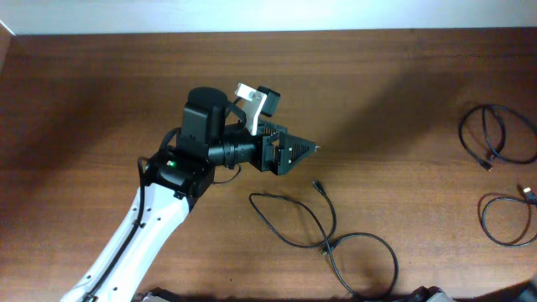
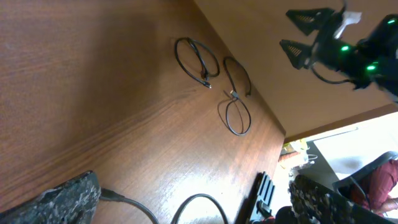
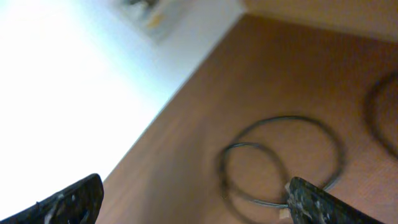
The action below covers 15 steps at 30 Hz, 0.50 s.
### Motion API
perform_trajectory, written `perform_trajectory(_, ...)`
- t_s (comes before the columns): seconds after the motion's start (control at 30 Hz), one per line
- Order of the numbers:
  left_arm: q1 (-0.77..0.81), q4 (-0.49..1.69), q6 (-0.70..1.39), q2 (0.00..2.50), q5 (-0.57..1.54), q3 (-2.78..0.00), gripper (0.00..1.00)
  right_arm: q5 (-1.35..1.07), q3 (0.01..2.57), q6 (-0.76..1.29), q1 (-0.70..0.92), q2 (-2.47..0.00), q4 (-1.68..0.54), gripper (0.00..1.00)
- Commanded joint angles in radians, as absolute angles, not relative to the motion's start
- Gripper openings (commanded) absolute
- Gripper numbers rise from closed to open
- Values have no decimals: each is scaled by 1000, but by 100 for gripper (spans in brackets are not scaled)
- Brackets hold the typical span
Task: Untangle cables
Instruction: 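Move the right gripper back toward the last cable near center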
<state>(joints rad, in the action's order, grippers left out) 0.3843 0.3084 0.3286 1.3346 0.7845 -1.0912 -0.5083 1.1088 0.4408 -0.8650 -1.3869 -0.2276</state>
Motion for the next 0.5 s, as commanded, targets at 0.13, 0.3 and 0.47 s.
perform_trajectory(0.13, 384, 309, 320, 1332, 785, -1093, 99, -652, 1107, 242, -544, -1235, -738, 93)
perform_trajectory(0.3, 384, 309, 320, 1332, 785, -1093, 99, -550, 1104, 29, -263, -1236, -1025, 94)
perform_trajectory(0.47, 384, 309, 320, 1332, 785, -1093, 99, -480, 1095, -75, -107, -1237, -1184, 95)
